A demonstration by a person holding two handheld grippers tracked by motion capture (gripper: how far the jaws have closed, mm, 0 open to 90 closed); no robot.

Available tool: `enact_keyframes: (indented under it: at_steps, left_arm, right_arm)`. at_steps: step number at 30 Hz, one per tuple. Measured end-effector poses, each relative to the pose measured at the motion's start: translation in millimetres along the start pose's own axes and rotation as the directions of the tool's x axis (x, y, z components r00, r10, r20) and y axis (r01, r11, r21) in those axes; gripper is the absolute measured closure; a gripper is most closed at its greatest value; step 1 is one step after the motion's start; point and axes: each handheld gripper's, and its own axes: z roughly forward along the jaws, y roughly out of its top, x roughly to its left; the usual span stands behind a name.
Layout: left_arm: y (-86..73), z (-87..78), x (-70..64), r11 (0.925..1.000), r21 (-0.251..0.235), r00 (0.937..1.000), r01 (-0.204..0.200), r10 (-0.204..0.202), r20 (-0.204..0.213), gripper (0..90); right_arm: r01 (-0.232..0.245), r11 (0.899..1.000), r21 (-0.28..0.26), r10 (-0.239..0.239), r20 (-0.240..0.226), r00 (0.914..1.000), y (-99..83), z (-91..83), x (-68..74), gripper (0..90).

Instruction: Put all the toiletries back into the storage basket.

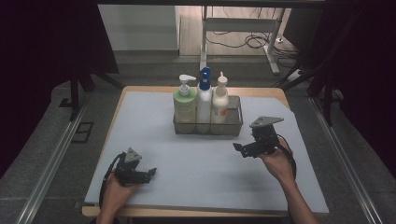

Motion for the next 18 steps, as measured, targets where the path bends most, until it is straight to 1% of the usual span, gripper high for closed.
enact_keyframes:
  at_steps: [5, 9, 18]
  left_arm:
    - [0.1, 0.1, 0.1, 1.0, 0.001, 1.0, -0.004, 0.004, 0.002, 12.6]
    - [0.0, 0.1, 0.1, 1.0, 0.001, 1.0, -0.003, 0.003, 0.003, 12.5]
    - [0.1, 0.3, -0.4, 1.0, 0.0, 1.0, 0.004, -0.004, 0.004, 12.3]
  right_arm:
    - [-0.002, 1.0, 0.007, 0.002, 0.001, 1.0, -8.6, -4.5, 1.9, 0.0]
    - [-0.013, 1.0, 0.008, 0.013, 0.0, 0.9999, -15.3, -8.3, 2.6, 0.0]
    - [-0.024, 1.0, 0.008, 0.024, 0.006, 0.9997, -33.2, -19.9, 1.8, 0.0]
